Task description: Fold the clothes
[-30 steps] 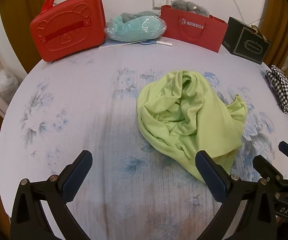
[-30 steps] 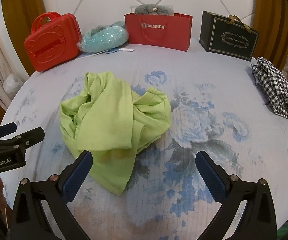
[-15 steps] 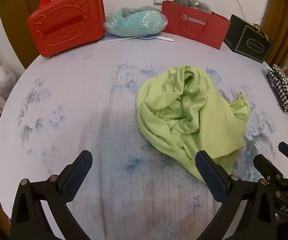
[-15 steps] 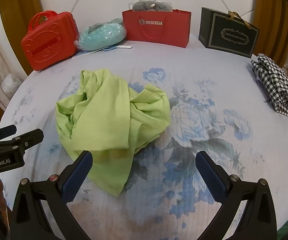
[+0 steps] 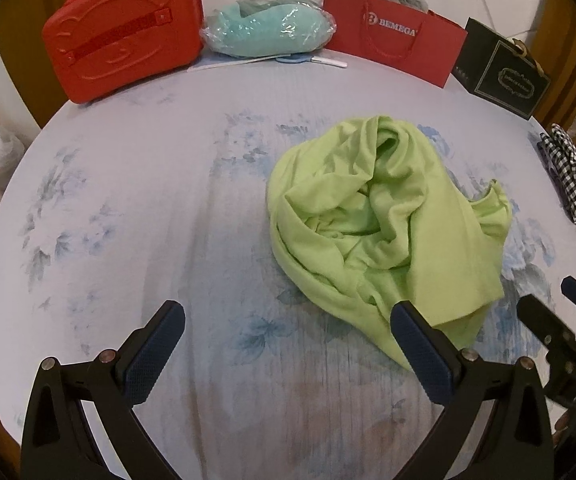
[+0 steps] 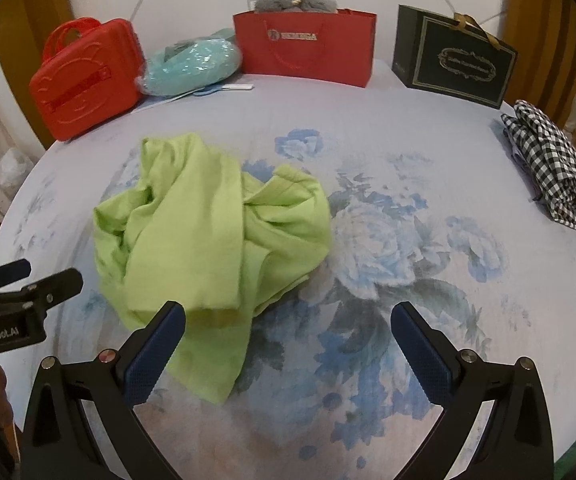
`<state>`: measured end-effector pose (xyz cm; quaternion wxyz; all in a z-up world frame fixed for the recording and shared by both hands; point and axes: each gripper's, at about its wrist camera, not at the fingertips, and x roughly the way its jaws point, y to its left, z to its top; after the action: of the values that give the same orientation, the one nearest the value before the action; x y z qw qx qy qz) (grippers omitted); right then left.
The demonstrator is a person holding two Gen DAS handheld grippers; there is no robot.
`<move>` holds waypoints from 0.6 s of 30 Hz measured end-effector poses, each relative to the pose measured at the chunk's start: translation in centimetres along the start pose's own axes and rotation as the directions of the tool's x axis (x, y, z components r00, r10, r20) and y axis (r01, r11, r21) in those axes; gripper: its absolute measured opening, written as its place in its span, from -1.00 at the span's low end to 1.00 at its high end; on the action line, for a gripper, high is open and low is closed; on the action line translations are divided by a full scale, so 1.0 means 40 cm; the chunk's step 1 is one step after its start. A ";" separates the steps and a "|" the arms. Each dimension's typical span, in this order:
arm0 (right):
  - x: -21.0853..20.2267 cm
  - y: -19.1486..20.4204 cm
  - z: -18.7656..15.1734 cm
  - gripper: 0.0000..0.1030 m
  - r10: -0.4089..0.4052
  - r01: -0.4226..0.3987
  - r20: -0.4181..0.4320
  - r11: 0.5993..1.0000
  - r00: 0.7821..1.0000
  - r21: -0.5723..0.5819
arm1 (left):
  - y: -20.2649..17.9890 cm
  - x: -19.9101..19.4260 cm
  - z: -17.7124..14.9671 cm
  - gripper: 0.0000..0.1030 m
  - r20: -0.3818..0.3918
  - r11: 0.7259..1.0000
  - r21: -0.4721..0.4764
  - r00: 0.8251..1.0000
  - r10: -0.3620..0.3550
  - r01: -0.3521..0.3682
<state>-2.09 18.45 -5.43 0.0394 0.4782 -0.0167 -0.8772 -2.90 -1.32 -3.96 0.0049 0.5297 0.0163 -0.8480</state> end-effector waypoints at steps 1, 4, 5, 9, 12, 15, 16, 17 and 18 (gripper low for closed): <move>0.004 -0.005 0.006 1.00 0.002 -0.002 -0.001 1.000 1.000 0.004 | -0.002 0.005 0.004 1.00 0.000 1.000 0.002 1.000 -0.001 0.001; 0.015 -0.019 0.027 1.00 0.016 -0.016 -0.002 1.000 1.000 0.009 | -0.011 0.024 0.017 1.00 0.000 1.000 0.018 1.000 -0.007 0.007; 0.018 -0.021 0.036 1.00 0.022 -0.022 0.000 1.000 1.000 0.007 | -0.017 0.031 0.022 0.99 0.000 1.000 0.028 1.000 -0.009 0.009; 0.035 -0.026 0.076 1.00 0.038 -0.038 0.005 0.999 0.999 -0.014 | -0.040 0.058 0.046 0.94 -0.006 0.998 0.066 1.000 -0.019 0.020; 0.058 -0.030 0.105 0.93 0.054 -0.054 -0.007 0.998 0.999 -0.033 | -0.051 0.084 0.064 0.91 -0.016 0.996 0.077 0.999 -0.039 0.040; 0.096 -0.035 0.131 0.68 0.066 -0.068 -0.037 0.997 0.997 -0.041 | -0.053 0.115 0.077 0.86 -0.039 0.995 0.069 0.997 -0.068 0.071; 0.110 -0.036 0.138 0.67 0.067 -0.069 -0.047 0.997 0.997 -0.042 | -0.054 0.125 0.079 0.84 -0.046 0.995 0.067 0.996 -0.076 0.079; 0.125 -0.037 0.145 0.67 0.067 -0.070 -0.055 0.996 0.996 -0.046 | -0.056 0.135 0.079 0.83 -0.053 0.994 0.068 0.995 -0.084 0.088; 0.136 -0.038 0.150 0.66 0.068 -0.071 -0.061 0.996 0.996 -0.050 | -0.058 0.144 0.079 0.80 -0.060 0.993 0.071 0.994 -0.092 0.096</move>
<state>-10.14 19.45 -6.84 0.0828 0.5021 -0.0092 -0.8608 -8.31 0.94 -7.71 -0.0549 0.5521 0.0099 -0.8319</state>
